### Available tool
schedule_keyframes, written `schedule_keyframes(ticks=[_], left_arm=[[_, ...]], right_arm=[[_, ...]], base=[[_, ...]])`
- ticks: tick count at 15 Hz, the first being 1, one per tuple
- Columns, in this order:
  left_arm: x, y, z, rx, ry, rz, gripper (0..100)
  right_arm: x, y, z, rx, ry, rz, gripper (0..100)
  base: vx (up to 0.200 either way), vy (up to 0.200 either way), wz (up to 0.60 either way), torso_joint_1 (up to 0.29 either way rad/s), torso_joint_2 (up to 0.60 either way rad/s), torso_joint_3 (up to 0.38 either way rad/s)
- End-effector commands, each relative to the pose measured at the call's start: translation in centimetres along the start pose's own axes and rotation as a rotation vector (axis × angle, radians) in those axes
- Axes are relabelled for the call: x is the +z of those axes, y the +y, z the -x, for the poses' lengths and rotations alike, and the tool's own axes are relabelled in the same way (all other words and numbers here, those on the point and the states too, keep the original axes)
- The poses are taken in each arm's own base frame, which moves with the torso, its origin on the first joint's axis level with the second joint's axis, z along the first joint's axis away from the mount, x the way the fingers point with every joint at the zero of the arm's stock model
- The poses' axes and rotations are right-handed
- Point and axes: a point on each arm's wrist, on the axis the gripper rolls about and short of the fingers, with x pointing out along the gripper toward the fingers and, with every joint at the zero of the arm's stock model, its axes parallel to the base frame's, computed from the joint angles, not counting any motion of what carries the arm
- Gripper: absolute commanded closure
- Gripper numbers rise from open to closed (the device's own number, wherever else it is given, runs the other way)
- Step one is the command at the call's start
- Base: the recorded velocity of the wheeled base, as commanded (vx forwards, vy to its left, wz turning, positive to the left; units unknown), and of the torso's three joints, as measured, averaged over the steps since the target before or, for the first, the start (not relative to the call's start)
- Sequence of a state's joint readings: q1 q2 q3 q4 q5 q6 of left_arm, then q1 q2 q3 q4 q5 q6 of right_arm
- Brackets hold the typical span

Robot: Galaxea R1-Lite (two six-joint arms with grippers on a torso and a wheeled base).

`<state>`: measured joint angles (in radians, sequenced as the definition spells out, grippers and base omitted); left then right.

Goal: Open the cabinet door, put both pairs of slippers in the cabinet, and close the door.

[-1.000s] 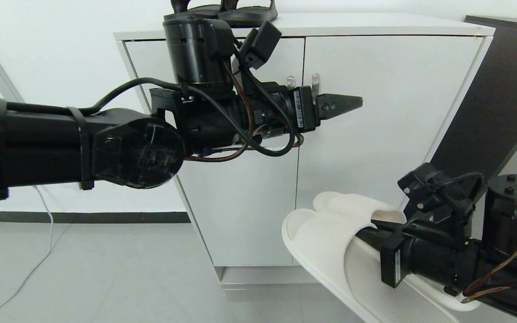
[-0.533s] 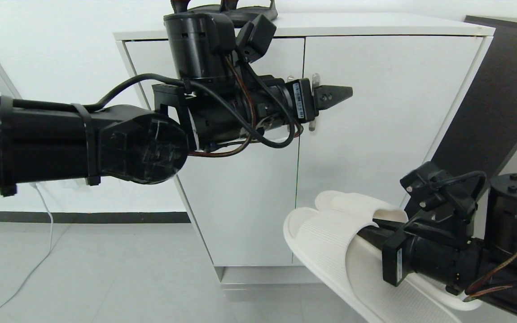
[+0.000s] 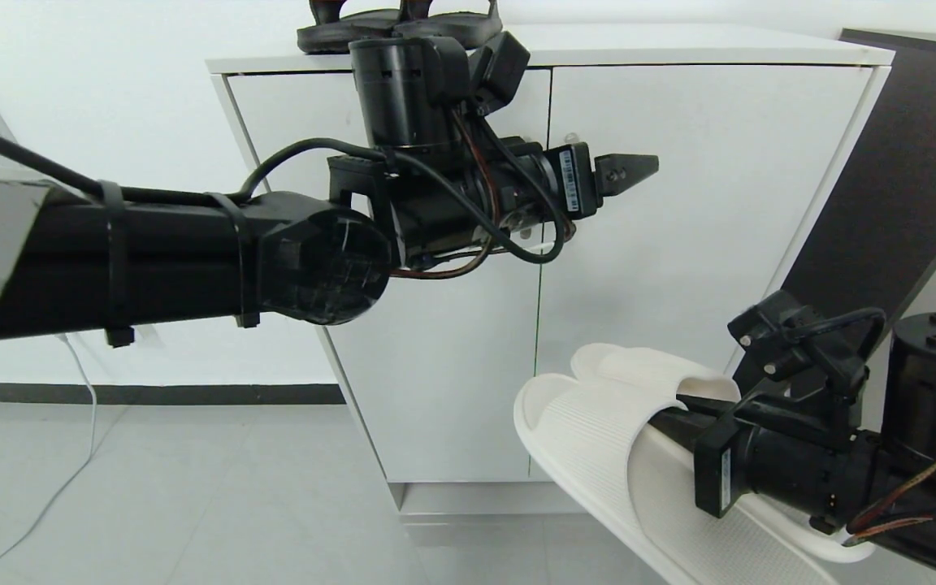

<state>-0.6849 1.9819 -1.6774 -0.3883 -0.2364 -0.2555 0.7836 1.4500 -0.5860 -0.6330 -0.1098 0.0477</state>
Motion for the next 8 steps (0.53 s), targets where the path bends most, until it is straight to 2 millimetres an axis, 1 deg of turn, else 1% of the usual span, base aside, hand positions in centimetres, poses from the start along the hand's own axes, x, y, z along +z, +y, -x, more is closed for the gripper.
schedule_keyframes(ticks=[1,2,3,6,8], left_arm=[[-0.9,0.4,-0.8,0.005,0.017,0.006,0],[-0.9,0.4,-0.9,0.003,0.014,0.009,0],[-0.9,0.4,-0.9,0.002,0.014,0.009,100],[-0.6,0.0,-0.4,-0.004,0.013,0.010,100],[-0.7,-1.2,0.6,-0.020,0.027,0.014,100]], right_arm=[[0.1,0.0,0.1,0.001,-0.002,0.000,100],[-0.2,0.0,0.1,0.002,0.007,0.001,100],[-0.3,0.0,0.1,0.002,0.008,0.001,100],[-0.2,0.1,0.4,0.007,0.007,0.003,100],[-0.6,0.4,0.7,0.035,0.017,0.008,100]], base=[[0.000,0.000,0.00,0.000,0.00,0.000],[0.000,0.000,0.00,0.000,0.00,0.000],[0.000,0.000,0.00,0.000,0.00,0.000],[0.000,0.000,0.00,0.000,0.00,0.000],[0.000,0.000,0.00,0.000,0.00,0.000]])
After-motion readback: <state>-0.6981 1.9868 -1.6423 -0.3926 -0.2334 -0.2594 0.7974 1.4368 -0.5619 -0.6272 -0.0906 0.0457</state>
